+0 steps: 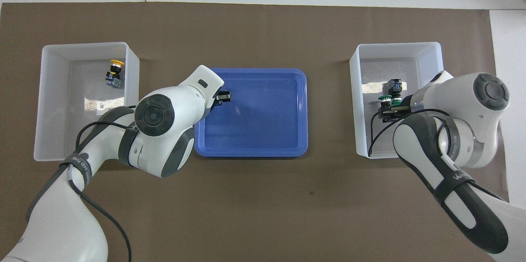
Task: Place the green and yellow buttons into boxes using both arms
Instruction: 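Carry the yellow button into the left box and release it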
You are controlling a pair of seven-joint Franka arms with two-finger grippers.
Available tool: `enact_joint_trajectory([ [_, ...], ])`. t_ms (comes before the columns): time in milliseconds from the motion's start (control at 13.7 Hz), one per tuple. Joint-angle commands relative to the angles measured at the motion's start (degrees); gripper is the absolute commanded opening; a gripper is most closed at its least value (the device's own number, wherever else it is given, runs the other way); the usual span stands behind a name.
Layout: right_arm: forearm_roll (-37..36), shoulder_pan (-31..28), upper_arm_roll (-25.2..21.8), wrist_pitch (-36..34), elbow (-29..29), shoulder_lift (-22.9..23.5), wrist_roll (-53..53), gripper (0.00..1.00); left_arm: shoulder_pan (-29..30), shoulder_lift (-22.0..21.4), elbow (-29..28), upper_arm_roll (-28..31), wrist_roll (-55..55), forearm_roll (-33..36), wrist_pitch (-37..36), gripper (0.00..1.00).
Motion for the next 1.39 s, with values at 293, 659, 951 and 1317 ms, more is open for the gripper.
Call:
enact_joint_trajectory([
  [293,0.30,-0.18,0.44,0.09,2.20,-1.46,-0.06,1.00,12.61,-6.70,5.87,-0.31,14.40,0.11,-17.59,0.00],
  [659,-2.15,-0.71,-0.52,-5.70,9.05,-4.27,0.03,1.00,21.13,-6.52,8.96,-0.39,25.47,-0.15,-20.17,0.00],
  [951,-9.28,-0.36,-0.09,-18.96,16.61,-7.61,9.15,1.00,26.58,-6.52,8.27,-0.39,33.38,-3.39,-18.94,0.00],
  [1317,-8.76,-0.71,-0.26,-35.31,26.45,-10.69,9.70,1.00,30.82,-4.34,7.30,-0.31,42.46,-8.15,-15.08,0.00],
])
